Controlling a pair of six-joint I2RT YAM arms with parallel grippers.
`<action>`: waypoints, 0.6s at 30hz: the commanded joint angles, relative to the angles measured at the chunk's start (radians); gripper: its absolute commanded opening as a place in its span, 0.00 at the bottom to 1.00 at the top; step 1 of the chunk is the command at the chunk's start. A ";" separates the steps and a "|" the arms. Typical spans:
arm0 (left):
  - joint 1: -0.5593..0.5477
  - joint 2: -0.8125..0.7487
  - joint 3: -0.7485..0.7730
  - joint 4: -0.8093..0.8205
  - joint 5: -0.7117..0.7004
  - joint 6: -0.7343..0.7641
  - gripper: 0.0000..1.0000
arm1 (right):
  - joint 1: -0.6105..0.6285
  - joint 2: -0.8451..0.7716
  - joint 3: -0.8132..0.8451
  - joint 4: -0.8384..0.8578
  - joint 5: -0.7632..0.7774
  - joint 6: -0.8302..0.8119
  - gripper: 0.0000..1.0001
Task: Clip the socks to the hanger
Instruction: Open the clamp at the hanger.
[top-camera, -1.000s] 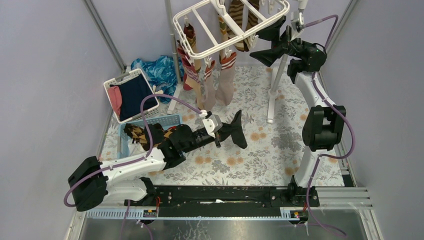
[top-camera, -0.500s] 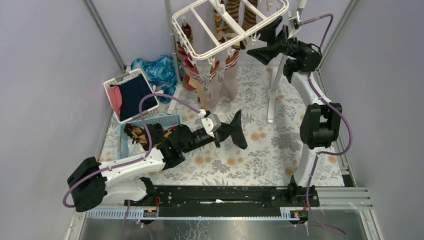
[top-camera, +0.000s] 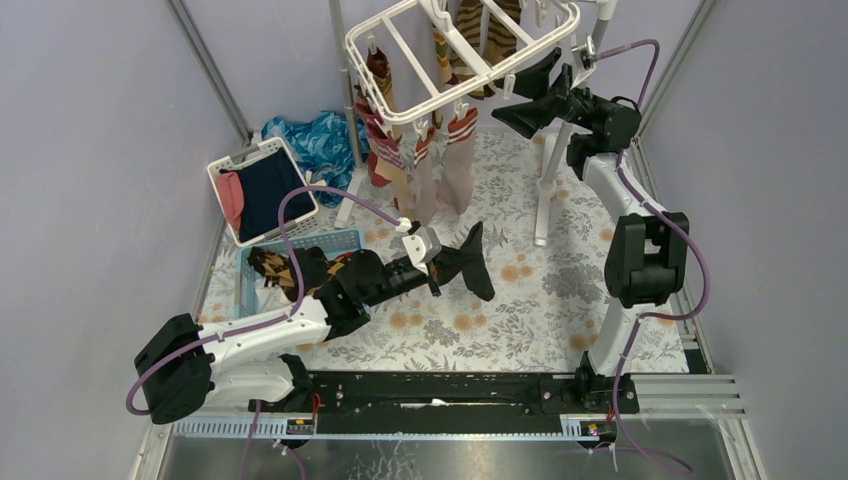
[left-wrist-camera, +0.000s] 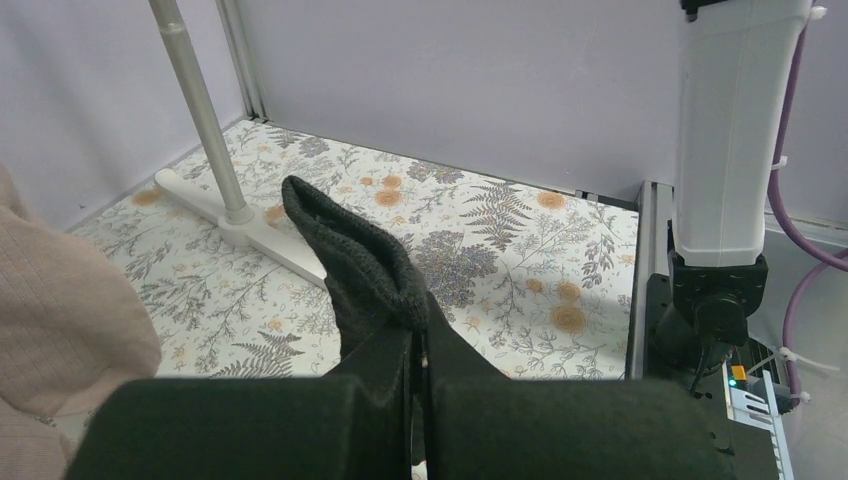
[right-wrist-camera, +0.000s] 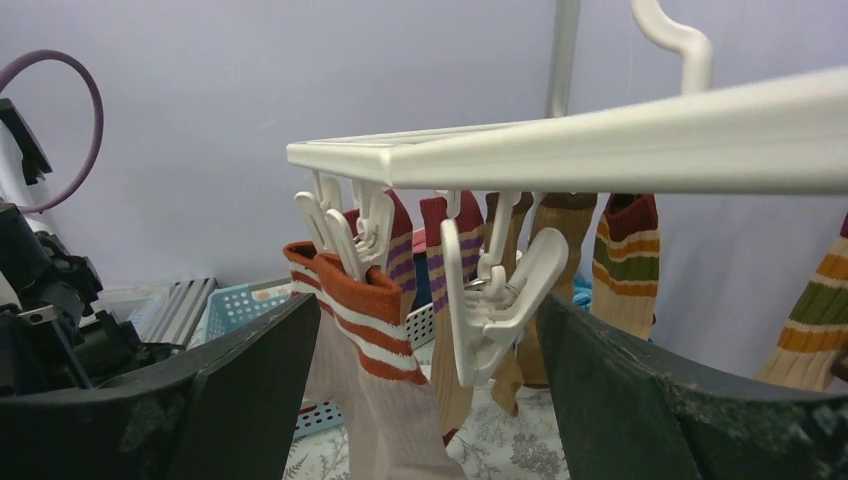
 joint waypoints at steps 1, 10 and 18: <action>0.002 -0.016 -0.011 0.037 0.003 -0.012 0.00 | -0.003 -0.113 -0.019 -0.029 0.020 -0.076 0.86; 0.002 -0.025 -0.012 0.041 0.009 -0.016 0.00 | -0.019 -0.089 0.030 -0.004 0.040 -0.014 0.90; 0.001 -0.037 -0.021 0.035 -0.002 -0.015 0.00 | -0.018 -0.060 0.069 0.011 0.051 0.015 0.86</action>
